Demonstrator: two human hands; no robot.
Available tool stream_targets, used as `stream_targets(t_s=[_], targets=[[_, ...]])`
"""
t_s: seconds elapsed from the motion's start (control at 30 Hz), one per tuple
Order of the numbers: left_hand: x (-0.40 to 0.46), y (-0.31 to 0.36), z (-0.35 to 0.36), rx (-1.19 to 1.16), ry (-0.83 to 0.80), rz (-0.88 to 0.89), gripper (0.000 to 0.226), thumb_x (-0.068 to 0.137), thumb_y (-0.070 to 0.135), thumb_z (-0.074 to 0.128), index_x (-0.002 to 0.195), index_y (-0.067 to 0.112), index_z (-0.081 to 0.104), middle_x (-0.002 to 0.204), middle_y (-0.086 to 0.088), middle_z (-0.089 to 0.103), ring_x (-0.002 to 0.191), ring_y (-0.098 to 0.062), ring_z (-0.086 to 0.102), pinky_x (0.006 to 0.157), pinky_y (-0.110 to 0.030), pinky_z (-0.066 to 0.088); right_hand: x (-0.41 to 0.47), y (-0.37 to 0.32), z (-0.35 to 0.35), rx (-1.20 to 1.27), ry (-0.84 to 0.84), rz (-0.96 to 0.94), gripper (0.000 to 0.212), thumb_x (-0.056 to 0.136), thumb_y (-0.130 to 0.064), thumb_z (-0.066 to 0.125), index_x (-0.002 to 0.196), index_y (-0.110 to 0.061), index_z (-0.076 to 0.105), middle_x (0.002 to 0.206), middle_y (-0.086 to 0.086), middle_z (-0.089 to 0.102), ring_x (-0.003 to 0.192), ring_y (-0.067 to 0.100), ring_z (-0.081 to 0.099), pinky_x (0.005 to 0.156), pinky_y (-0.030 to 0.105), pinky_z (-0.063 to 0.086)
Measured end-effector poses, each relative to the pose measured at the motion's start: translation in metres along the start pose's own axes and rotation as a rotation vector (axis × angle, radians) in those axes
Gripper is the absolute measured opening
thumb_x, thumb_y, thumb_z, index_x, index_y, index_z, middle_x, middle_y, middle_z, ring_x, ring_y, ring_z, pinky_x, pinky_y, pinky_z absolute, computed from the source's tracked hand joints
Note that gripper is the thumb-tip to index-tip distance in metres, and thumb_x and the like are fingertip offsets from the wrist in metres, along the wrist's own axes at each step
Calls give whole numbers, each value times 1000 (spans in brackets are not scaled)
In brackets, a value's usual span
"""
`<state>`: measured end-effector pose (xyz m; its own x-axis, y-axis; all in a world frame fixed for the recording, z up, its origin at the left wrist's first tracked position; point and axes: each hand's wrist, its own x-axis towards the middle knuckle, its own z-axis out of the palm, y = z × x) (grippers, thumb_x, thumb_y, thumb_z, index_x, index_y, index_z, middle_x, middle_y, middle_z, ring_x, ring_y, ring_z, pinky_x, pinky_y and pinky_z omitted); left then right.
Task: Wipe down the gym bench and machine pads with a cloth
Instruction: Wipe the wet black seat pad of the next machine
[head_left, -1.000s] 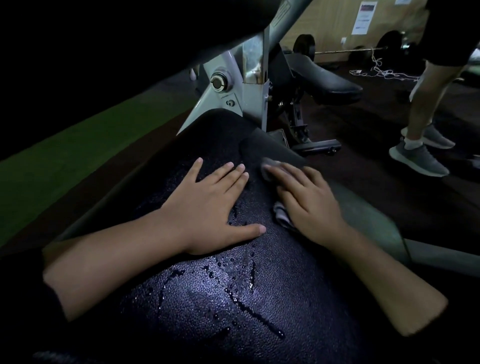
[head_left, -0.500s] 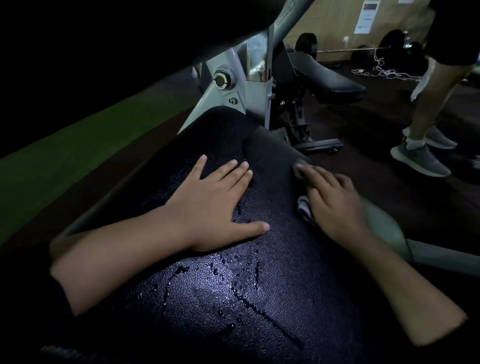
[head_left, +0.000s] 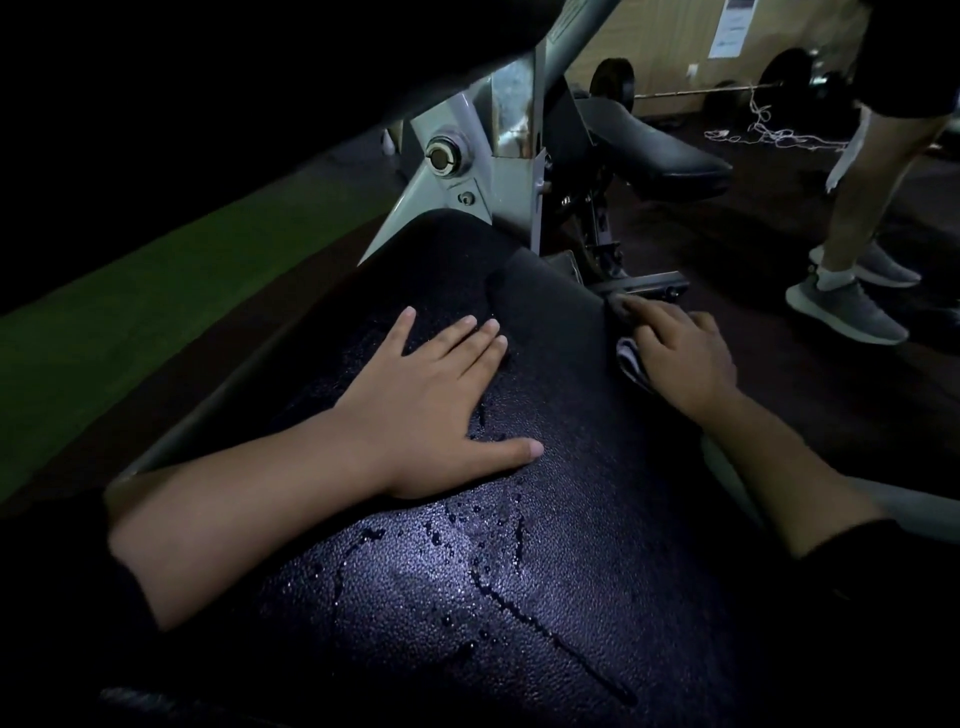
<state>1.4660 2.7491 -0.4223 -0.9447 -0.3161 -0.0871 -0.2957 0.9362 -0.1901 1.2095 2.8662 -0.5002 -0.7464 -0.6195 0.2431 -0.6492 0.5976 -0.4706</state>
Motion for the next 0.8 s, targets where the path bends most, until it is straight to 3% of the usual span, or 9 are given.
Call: stream_targets(t_s=[0.1,0.23,0.3,0.47,0.63,0.73,0.8], targets=[[1,-1,3,9,26,6,107,70,88,-1,153,22,-12,159,10,-19,144,-5,-21,118,-49,-13,-34,-31,5,-33,122,-190,58,86,-43,21,139,-39,46,145,-9,46,124,28,45,102,38,35],[2,-1,2,26,18,-1,105,73,88,1,153,22,-12,159,9,-19,144,-5,-21,117,-49,-13,-13,-81,19,4,120,-412,57,87,-41,21,138,-41,46,142,-11,50,122,20,49,100,33,34],[1,-1,1,29,17,4,104,74,88,2,153,21,-11,160,9,-18,145,-6,-20,118,-49,-13,16,-86,23,7,109,-372,58,85,-41,19,137,-43,46,142,-10,50,123,22,49,100,31,30],[0,1,-2,13,-12,-1,104,74,85,7,154,21,-9,160,8,-15,146,-6,-18,118,-51,-11,23,-68,21,85,122,-188,58,83,-38,23,135,-36,50,137,-4,54,120,29,47,101,43,36],[-1,1,-5,21,-60,-2,103,75,84,10,154,21,-9,160,8,-16,146,-6,-17,118,-50,-11,-59,-48,3,423,203,-213,46,90,-20,35,131,-26,57,129,-6,60,118,17,51,102,17,28],[-3,3,-10,26,-88,-11,101,77,83,12,154,21,-9,160,8,-15,146,-5,-15,118,-50,-10,-114,-48,-10,636,203,-191,45,90,-19,39,129,-28,58,126,-15,60,119,15,50,106,31,35],[-8,5,-13,30,-99,-16,97,80,81,15,155,22,-6,161,7,-13,146,-5,-12,118,-52,-7,-148,-54,-19,682,168,-180,43,92,-19,40,129,-34,56,125,-24,57,121,9,45,103,18,31]])
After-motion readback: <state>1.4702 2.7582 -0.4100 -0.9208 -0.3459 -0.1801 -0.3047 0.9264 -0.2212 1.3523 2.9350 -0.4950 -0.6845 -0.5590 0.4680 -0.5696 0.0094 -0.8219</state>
